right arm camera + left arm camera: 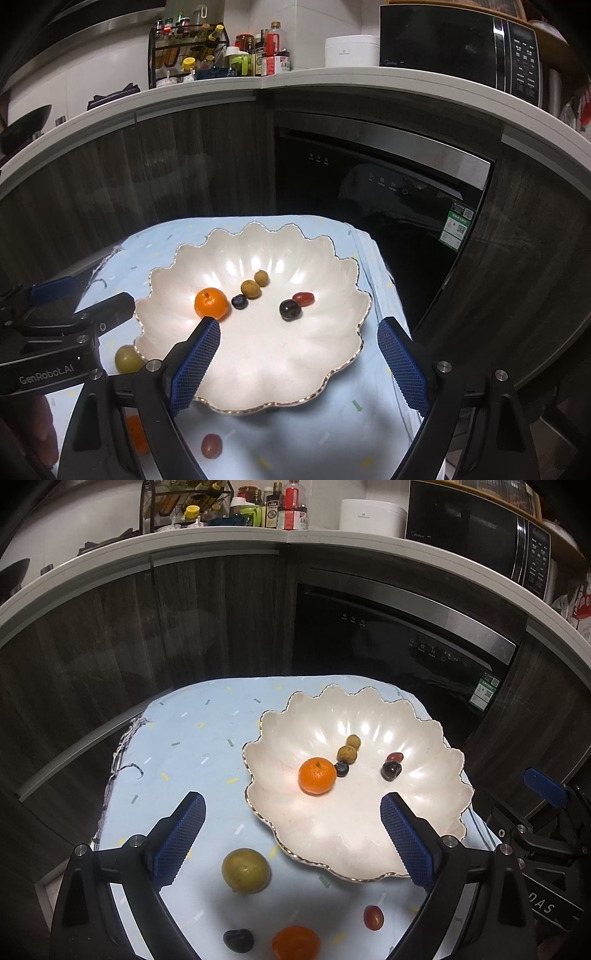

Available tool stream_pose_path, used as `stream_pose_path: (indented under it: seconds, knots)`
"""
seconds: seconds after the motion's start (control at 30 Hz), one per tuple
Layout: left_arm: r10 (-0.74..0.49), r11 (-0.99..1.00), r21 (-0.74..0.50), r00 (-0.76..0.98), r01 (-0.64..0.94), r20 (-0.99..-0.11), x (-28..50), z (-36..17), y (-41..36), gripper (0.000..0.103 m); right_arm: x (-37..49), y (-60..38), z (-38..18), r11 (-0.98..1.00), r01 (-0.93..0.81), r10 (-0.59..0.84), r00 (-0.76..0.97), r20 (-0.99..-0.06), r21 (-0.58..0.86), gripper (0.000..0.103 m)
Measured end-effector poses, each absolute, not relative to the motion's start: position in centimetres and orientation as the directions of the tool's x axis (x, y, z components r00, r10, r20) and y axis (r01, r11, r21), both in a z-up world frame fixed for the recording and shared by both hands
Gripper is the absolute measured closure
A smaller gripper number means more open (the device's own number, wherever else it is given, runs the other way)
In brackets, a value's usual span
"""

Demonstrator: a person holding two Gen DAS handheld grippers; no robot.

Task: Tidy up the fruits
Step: 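Withdraw both open tools from the bowl toward the remaining fruits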

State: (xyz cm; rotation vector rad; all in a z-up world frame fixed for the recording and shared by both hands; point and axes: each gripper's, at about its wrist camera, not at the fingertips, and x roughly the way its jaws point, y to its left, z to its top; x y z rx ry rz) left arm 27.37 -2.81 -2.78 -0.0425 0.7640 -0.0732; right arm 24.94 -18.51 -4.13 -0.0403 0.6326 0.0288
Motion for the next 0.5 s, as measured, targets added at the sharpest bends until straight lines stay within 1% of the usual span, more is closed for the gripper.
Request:
stream_pose_path:
  seconds: [0.5]
  knots:
    - [-0.081, 0.996, -0.079, 0.737, 0.038, -0.671, 24.3, -2.9, -0.7, 0.005, 22.1, -17.3, -4.0, 1.0, -0.015, -0.002, 0.813, -0.582, -0.024, 0.015]
